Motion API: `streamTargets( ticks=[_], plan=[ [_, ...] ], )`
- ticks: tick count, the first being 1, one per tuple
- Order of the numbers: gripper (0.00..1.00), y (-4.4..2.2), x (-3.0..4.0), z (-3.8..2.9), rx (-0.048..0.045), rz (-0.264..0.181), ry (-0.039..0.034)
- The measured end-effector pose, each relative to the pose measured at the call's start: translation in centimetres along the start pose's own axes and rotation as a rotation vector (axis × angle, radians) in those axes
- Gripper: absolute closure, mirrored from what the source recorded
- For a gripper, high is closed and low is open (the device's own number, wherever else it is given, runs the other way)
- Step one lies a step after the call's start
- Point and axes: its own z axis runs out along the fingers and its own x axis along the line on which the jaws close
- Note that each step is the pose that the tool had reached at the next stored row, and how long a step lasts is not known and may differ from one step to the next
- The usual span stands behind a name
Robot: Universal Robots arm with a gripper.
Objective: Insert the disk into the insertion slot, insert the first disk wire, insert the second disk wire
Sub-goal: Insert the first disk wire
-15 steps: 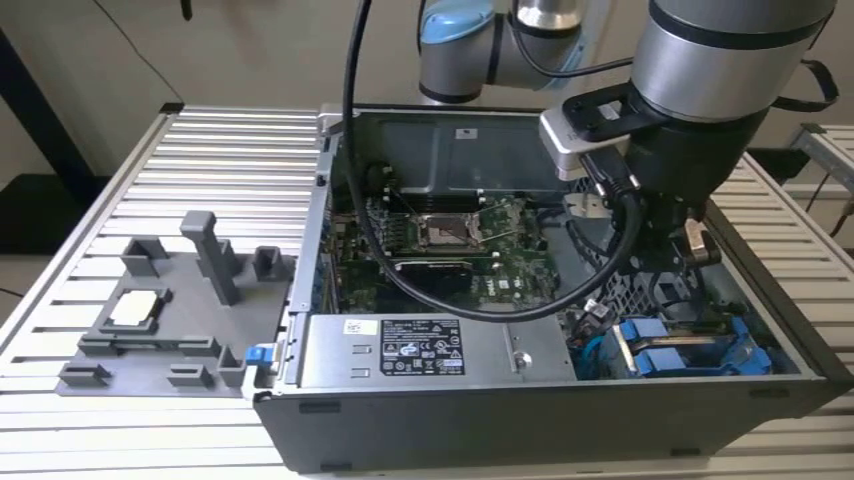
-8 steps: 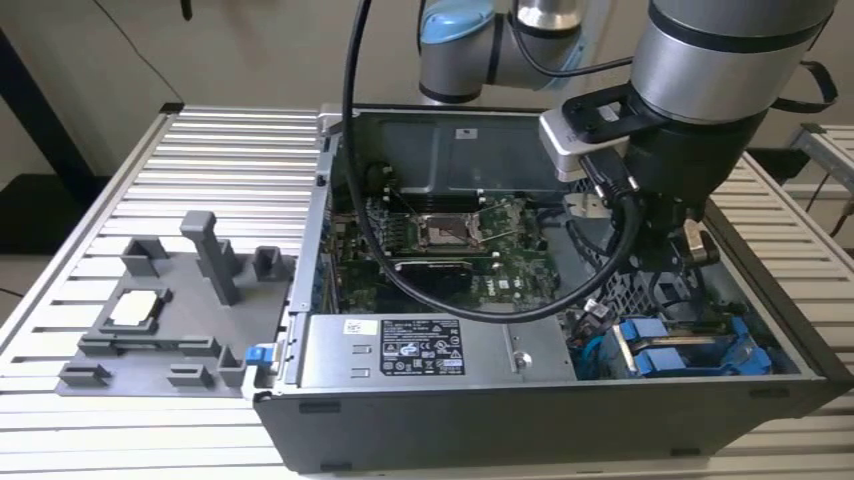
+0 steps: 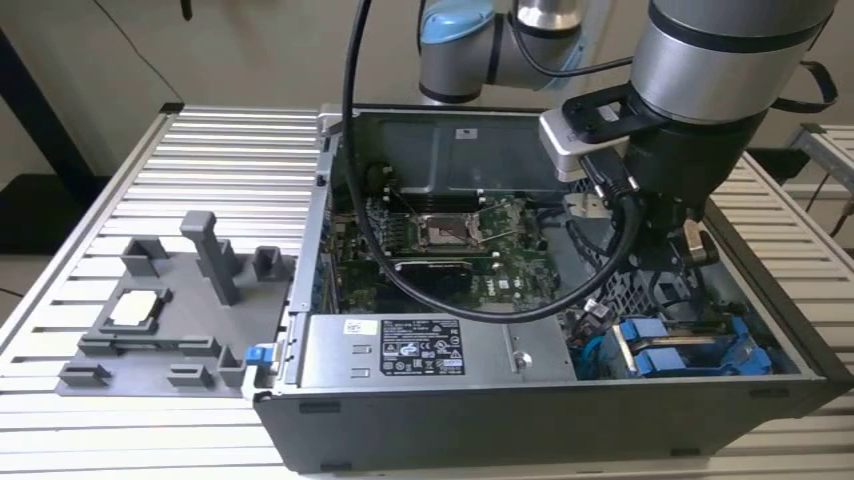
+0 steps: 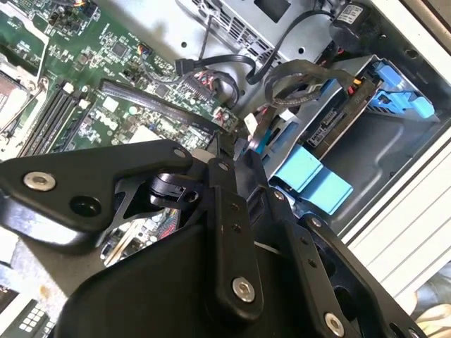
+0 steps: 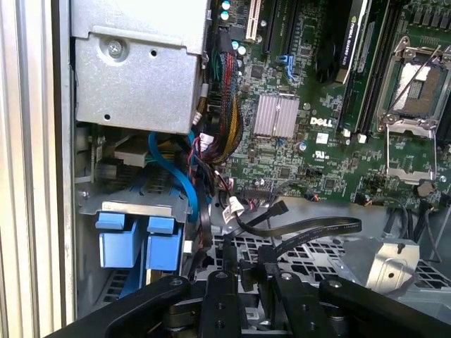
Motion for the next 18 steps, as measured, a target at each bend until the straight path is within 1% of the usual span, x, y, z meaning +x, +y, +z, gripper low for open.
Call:
streamTargets(
  ticks=[2,3,18],
  plan=[
    [0.75,0.0,0.0,0.0,0.0001,0.0,-0.0001],
    [0.83,0.0,0.0,0.0,0.0001,0.0,-0.0001],
    [0.84,0.0,0.0,0.0,0.0002,0.0,0.0001]
  ],
)
